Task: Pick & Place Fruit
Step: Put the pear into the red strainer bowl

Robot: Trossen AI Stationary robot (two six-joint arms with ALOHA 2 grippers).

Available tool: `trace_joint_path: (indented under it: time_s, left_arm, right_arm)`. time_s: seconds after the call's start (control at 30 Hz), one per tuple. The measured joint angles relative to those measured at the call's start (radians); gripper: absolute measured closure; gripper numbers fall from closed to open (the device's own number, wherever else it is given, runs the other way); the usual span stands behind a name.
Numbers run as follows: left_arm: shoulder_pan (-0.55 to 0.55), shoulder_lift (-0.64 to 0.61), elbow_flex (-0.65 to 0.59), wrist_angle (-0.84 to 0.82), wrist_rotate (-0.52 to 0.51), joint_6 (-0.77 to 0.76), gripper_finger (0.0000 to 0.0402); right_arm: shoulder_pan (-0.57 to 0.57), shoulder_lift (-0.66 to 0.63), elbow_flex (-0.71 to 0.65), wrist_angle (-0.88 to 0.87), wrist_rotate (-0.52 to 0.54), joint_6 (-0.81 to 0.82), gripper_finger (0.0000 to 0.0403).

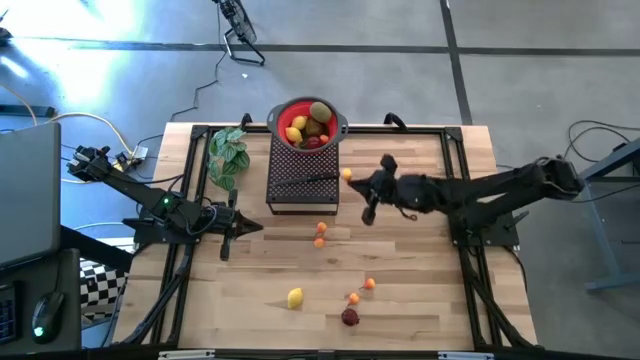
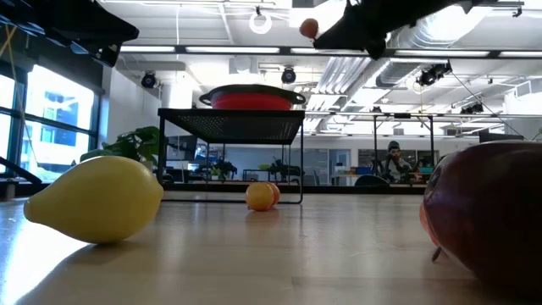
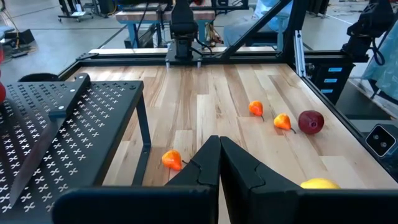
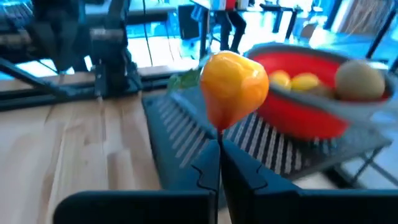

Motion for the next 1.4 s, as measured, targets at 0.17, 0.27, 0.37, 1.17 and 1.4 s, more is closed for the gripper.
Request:
trace_joint_path:
  time_s: [0.17, 0.27, 0.37, 1.17, 1.4]
  left_arm:
    - [0.000, 0.000, 0.000, 0.000, 0.000, 0.000, 0.0398]
    - [0.000, 0.000, 0.000, 0.000, -0.004, 0.000, 0.0398]
    - [0.000, 0.000, 0.000, 0.000, -0.022, 0.000, 0.0398]
    - [0.000, 0.000, 0.000, 0.002, -0.028, -0.012, 0.0398]
    - [0.000, 0.000, 0.000, -0.001, -0.027, -0.008, 0.0398]
  right_arm:
    - [-0.110, 0.015, 0.090, -0.030, -0.114, -0.071, 0.0399]
    - [-0.172, 0.029, 0.154, -0.066, -0.175, -0.115, 0.0399]
    - [-0.226, 0.056, 0.212, -0.095, -0.218, -0.157, 0.0399]
    - [-0.493, 0.604, 0.869, -0.483, -0.440, -0.355, 0.0399]
    - [-0.538, 0.628, 0.869, -0.569, -0.456, -0.354, 0.0399]
